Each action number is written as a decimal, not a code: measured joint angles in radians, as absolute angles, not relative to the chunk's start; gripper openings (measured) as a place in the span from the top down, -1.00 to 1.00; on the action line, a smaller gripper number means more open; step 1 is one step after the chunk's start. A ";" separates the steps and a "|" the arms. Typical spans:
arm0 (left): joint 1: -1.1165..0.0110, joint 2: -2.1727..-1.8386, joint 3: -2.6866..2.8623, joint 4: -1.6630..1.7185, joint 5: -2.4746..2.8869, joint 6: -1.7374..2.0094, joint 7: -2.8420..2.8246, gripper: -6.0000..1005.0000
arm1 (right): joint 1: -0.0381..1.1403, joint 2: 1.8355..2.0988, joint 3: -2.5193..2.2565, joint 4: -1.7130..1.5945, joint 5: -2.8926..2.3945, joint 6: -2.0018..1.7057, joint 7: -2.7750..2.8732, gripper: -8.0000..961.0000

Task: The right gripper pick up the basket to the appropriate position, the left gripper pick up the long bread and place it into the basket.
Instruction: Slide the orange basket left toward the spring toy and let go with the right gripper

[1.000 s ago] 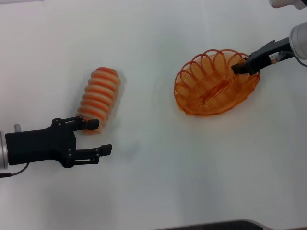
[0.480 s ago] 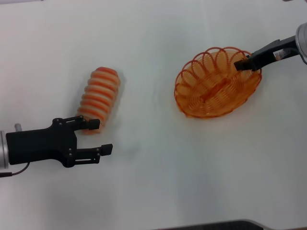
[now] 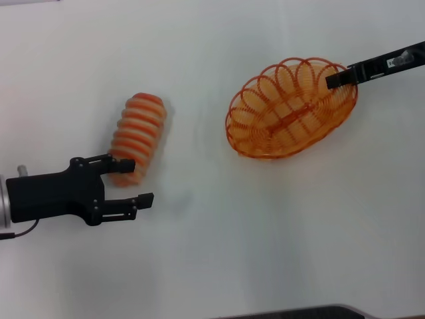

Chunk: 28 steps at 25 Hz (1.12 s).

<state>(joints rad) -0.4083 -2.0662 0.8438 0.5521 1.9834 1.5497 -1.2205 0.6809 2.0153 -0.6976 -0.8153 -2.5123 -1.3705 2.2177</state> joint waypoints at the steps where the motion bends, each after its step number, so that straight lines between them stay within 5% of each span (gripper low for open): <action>1: -0.408 -2.068 0.844 0.558 1.983 1.549 -1.220 -0.61 | 0.680 2.015 -0.697 -0.812 -2.512 -1.375 2.233 0.75; 16: -0.394 -2.097 0.840 0.656 1.978 1.524 -1.219 -0.61 | 0.690 2.037 -0.699 -0.745 -2.423 -1.340 2.403 0.77; 28: -0.389 -2.107 0.841 0.670 1.983 1.507 -1.219 -0.61 | 0.665 2.087 -0.704 -0.714 -2.349 -1.264 2.424 0.77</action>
